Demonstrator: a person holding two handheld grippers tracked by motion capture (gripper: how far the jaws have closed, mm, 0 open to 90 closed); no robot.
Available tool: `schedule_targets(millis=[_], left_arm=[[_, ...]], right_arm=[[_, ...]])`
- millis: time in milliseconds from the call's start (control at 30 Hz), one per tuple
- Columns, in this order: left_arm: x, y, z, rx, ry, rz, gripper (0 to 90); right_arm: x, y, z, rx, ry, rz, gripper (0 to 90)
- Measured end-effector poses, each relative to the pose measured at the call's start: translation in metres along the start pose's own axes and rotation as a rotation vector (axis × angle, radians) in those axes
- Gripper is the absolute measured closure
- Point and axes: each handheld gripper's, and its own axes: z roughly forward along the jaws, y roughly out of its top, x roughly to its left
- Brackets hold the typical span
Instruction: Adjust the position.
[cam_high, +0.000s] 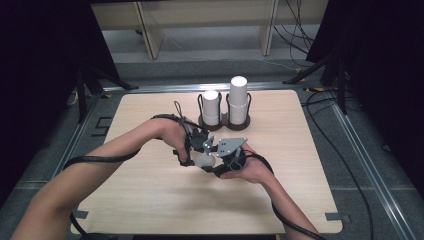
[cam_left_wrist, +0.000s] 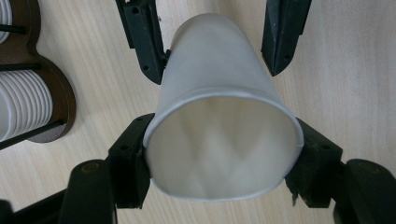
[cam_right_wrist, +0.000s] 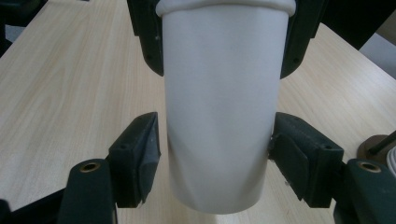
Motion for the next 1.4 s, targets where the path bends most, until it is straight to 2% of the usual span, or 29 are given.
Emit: schedule_targets(millis=[33, 167, 200, 400, 500, 633, 700, 733, 800, 867, 900, 933, 1200, 1233, 1267, 1300, 1400], left_arm=[[0.000, 0.000, 0.000, -0.002, 0.002, 0.000, 33.1], [0.000, 0.001, 0.000, 0.001, -0.003, 0.005, 33.1], [0.000, 0.001, 0.000, -0.001, -0.004, 0.003, 33.1], [-0.001, 0.001, 0.001, 0.004, -0.015, 0.005, 33.1], [-0.001, 0.001, 0.001, 0.002, -0.016, 0.006, 33.1], [-0.001, 0.001, 0.000, -0.002, -0.017, 0.004, 33.1], [0.000, 0.002, -0.001, 0.002, -0.014, 0.016, 33.1], [0.000, 0.002, -0.001, 0.001, -0.017, 0.016, 33.1], [0.000, 0.002, -0.001, 0.004, -0.020, 0.017, 33.1], [0.000, 0.002, -0.001, 0.006, -0.024, 0.019, 33.1], [0.000, 0.002, -0.001, 0.005, -0.025, 0.019, 33.1], [-0.001, 0.002, -0.001, 0.000, -0.027, 0.014, 33.1], [-0.002, 0.002, -0.001, 0.000, -0.028, 0.015, 33.2], [-0.002, 0.002, -0.001, 0.001, -0.030, 0.014, 33.2], [-0.002, 0.002, -0.001, 0.001, -0.031, 0.014, 33.2], [-0.002, 0.002, -0.001, -0.001, -0.031, 0.013, 33.3], [-0.001, 0.002, -0.001, -0.007, -0.032, 0.013, 33.2]], right_arm=[[0.000, 0.000, 0.000, -0.003, -0.004, -0.004, 33.8], [0.003, 0.000, 0.002, 0.014, 0.012, 0.047, 34.0], [0.001, 0.001, 0.003, 0.003, 0.011, 0.015, 34.1], [0.002, -0.001, 0.007, -0.004, 0.010, 0.011, 34.6], [0.004, -0.002, 0.008, -0.007, 0.016, 0.032, 35.3], [0.003, -0.002, 0.008, -0.011, 0.010, 0.028, 35.4], [0.004, -0.002, 0.008, -0.012, 0.010, 0.032, 35.4], [0.005, -0.002, 0.007, -0.005, 0.012, 0.054, 35.4], [0.006, -0.002, 0.007, -0.001, 0.012, 0.065, 35.3], [0.006, -0.002, 0.008, 0.000, 0.015, 0.063, 35.3], [0.004, -0.002, 0.009, -0.013, 0.010, 0.023, 35.3], [0.004, -0.002, 0.010, -0.015, 0.010, 0.022, 35.2], [0.004, -0.003, 0.012, -0.016, 0.016, 0.032, 35.8], [0.005, -0.003, 0.012, -0.013, 0.027, 0.054, 36.0], [0.004, -0.003, 0.012, -0.017, 0.018, 0.037, 36.2], [0.005, -0.004, 0.013, -0.014, 0.030, 0.058, 36.3], [0.005, -0.004, 0.013, -0.016, 0.026, 0.054, 36.7]])
